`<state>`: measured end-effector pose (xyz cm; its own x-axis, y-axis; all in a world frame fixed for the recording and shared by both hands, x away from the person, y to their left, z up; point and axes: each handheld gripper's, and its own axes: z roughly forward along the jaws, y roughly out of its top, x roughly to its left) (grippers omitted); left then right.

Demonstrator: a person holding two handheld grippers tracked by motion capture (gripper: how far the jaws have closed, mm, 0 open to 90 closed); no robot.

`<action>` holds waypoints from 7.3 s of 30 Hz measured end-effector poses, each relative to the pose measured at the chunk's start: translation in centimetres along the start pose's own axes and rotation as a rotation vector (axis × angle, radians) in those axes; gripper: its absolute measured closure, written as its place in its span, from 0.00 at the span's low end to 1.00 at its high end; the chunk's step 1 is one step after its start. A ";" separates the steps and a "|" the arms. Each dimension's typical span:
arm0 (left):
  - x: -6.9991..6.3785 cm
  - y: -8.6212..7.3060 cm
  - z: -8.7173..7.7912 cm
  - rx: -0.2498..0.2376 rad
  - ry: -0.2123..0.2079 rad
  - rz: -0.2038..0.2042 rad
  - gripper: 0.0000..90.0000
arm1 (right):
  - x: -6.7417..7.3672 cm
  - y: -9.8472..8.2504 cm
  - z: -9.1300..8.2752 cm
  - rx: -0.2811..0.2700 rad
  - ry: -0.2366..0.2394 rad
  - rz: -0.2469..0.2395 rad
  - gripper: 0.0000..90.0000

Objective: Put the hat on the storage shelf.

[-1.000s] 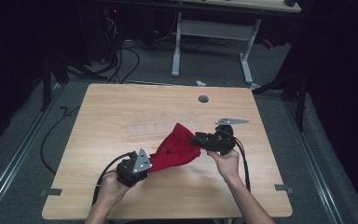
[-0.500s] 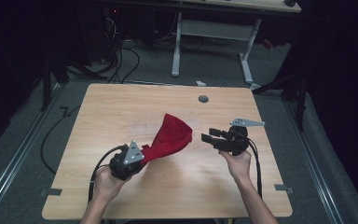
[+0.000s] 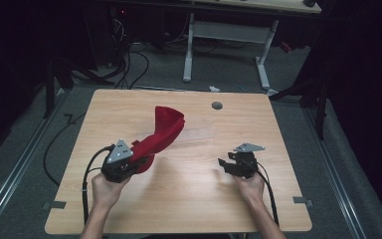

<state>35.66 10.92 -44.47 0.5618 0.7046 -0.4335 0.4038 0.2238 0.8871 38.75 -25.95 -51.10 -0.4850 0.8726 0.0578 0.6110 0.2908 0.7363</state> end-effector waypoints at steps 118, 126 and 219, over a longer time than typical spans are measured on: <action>6.6 1.5 5.8 -0.150 0.263 -0.163 0.51 | -0.6 -1.9 0.9 0.016 -0.102 -0.008 0.41; 6.1 1.7 5.0 -0.129 0.261 -0.157 0.47 | -0.6 -1.9 0.9 0.015 -0.102 -0.008 0.41; 0.4 -3.8 1.0 -0.029 0.156 -0.107 0.41 | -0.5 -1.9 0.9 0.016 -0.104 -0.008 0.41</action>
<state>35.05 9.72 -48.16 0.3966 0.7711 -0.4981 0.4329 0.3214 0.8422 38.35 -26.57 -53.12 -0.4225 0.9062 -0.0190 0.6179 0.3033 0.7254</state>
